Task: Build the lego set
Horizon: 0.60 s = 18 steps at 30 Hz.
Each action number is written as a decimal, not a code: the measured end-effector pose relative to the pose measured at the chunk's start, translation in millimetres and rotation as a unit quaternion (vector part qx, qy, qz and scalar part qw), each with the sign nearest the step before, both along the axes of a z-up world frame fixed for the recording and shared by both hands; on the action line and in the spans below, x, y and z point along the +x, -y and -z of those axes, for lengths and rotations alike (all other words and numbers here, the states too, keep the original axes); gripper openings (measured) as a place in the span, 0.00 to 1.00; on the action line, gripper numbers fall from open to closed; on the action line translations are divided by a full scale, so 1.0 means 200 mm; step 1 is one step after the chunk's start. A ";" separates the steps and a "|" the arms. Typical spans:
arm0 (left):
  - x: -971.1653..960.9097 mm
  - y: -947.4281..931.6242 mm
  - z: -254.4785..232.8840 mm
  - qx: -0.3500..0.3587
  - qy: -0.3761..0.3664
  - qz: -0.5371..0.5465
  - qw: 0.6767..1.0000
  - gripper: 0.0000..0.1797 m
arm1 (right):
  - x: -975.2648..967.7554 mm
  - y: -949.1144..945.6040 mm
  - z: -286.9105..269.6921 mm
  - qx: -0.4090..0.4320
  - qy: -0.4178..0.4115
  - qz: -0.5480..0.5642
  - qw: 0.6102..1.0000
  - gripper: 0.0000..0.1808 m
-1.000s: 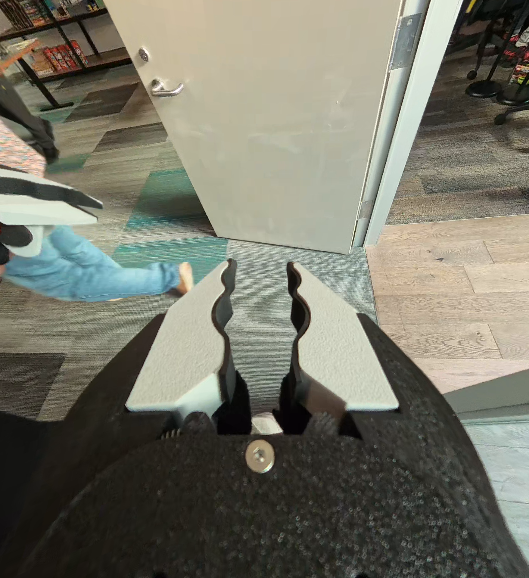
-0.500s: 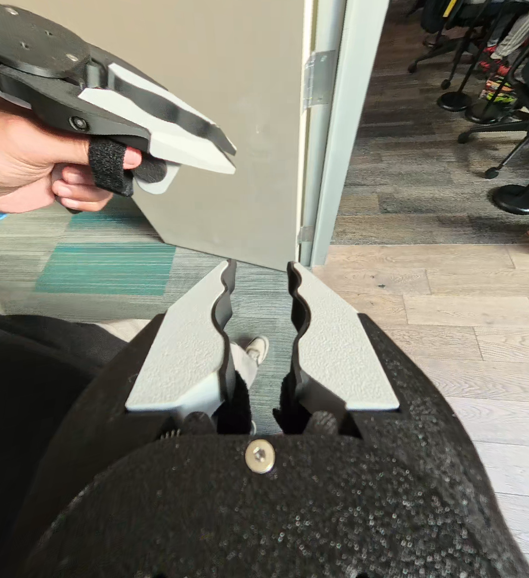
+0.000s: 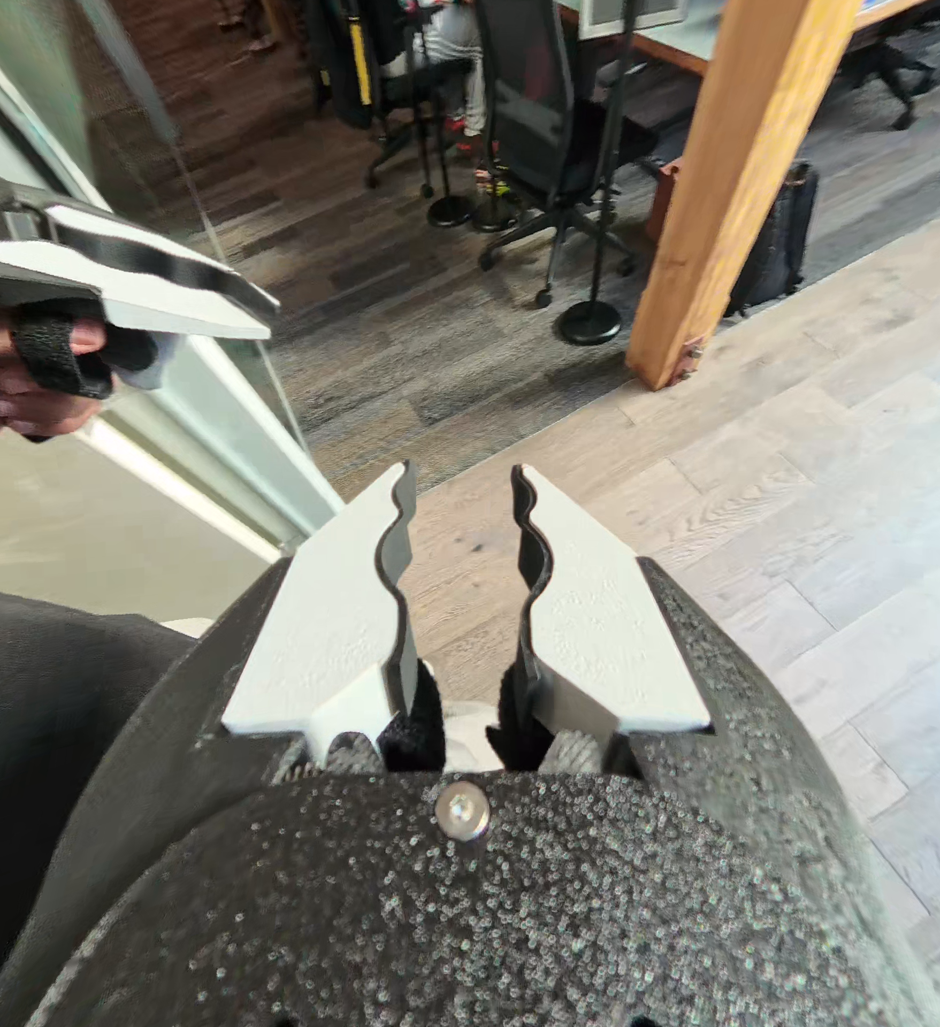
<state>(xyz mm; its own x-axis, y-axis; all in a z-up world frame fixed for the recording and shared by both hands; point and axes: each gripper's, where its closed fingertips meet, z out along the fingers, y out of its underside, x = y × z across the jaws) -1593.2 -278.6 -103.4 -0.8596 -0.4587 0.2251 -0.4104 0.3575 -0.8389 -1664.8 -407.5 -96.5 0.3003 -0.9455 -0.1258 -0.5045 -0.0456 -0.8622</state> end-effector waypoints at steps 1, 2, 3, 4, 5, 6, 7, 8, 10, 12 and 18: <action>0.12 0.06 0.01 0.006 0.003 0.011 1.000 0.12 | 0.09 0.10 0.01 -0.001 -0.007 0.021 1.000 0.19; 0.23 0.12 0.01 0.009 0.005 0.021 1.000 0.12 | 0.18 0.20 0.02 0.001 -0.009 0.040 0.999 0.19; 0.34 0.19 0.01 0.010 0.006 0.030 0.999 0.12 | 0.28 0.30 0.01 0.004 -0.003 0.060 0.998 0.19; 0.46 0.26 0.02 0.012 0.007 0.037 0.999 0.12 | 0.39 0.40 0.01 0.008 0.007 0.077 0.997 0.19; 0.57 0.34 0.03 0.014 0.009 0.043 0.999 0.12 | 0.49 0.50 0.02 0.010 0.013 0.093 0.996 0.19; 0.68 0.43 0.04 0.016 0.013 0.048 0.999 0.12 | 0.59 0.60 0.04 0.012 0.016 0.105 0.994 0.19; 0.79 0.53 0.05 0.018 0.017 0.052 0.998 0.12 | 0.70 0.70 0.06 0.014 0.019 0.115 0.993 0.19; 0.91 0.63 0.07 0.021 0.022 0.056 0.998 0.12 | 0.81 0.81 0.09 0.017 0.023 0.121 0.992 0.19; 1.14 0.85 0.10 0.024 0.029 0.057 0.998 0.12 | 1.04 1.02 0.15 0.026 0.023 0.126 0.991 0.19; 1.37 1.11 0.13 0.029 0.025 0.058 0.998 0.12 | 1.26 1.25 0.20 0.033 0.012 0.121 0.992 0.19; 1.97 1.93 0.06 0.041 -0.001 0.071 0.997 0.13 | 1.87 1.99 0.09 0.031 0.014 0.116 0.993 0.19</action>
<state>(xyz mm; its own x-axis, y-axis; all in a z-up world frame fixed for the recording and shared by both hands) -1199.3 -664.8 -114.8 -0.9165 -0.3500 0.1937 -0.3527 0.4784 -0.8042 -1290.5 -806.1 -114.5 0.0791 -0.9802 -0.1813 -0.4705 0.1237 -0.8737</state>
